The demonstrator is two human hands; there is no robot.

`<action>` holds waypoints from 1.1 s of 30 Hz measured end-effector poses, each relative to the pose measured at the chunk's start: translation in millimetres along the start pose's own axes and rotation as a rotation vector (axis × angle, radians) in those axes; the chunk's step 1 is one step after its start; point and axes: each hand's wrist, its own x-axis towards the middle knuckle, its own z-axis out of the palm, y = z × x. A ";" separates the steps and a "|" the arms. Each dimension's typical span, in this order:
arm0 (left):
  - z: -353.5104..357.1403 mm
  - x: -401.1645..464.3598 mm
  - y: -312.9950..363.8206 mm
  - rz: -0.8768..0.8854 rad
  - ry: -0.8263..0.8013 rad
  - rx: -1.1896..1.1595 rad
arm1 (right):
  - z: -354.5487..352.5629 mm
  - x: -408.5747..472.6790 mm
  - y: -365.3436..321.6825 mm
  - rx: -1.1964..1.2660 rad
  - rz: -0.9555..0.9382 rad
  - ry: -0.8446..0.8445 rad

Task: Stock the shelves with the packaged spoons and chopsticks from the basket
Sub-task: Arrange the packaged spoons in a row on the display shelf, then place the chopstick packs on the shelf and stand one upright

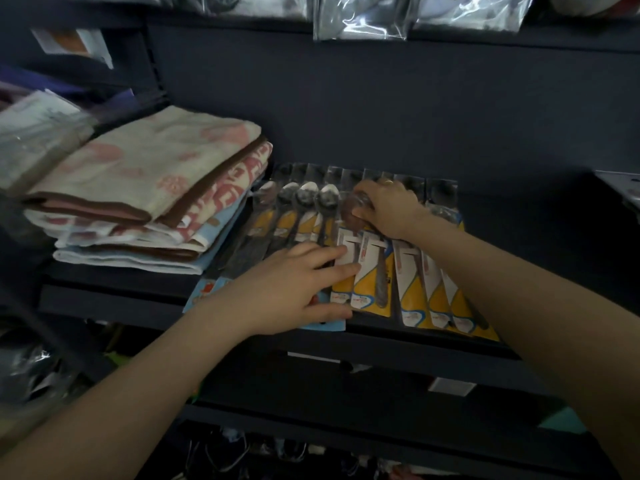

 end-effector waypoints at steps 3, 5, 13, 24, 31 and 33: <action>0.0 -2.2 -3.1 0.032 0.064 -0.043 | -1.3 -3.8 1.3 0.007 0.003 0.024; -4.8 -1.3 -5.1 0.050 0.151 -0.081 | -9.4 -13.3 7.4 0.071 -0.003 0.096; -35.3 42.8 50.1 0.185 0.412 -0.246 | -60.9 -109.2 99.1 0.079 0.121 0.242; -33.1 144.2 213.6 0.123 0.179 -0.695 | -125.0 -241.0 223.4 -0.176 0.637 0.042; -28.1 199.4 271.8 -0.112 0.077 -1.152 | -124.7 -254.9 235.7 -0.267 0.566 -0.143; -26.3 206.9 280.8 -0.166 0.096 -1.220 | -117.9 -252.0 231.2 -0.325 0.536 -0.097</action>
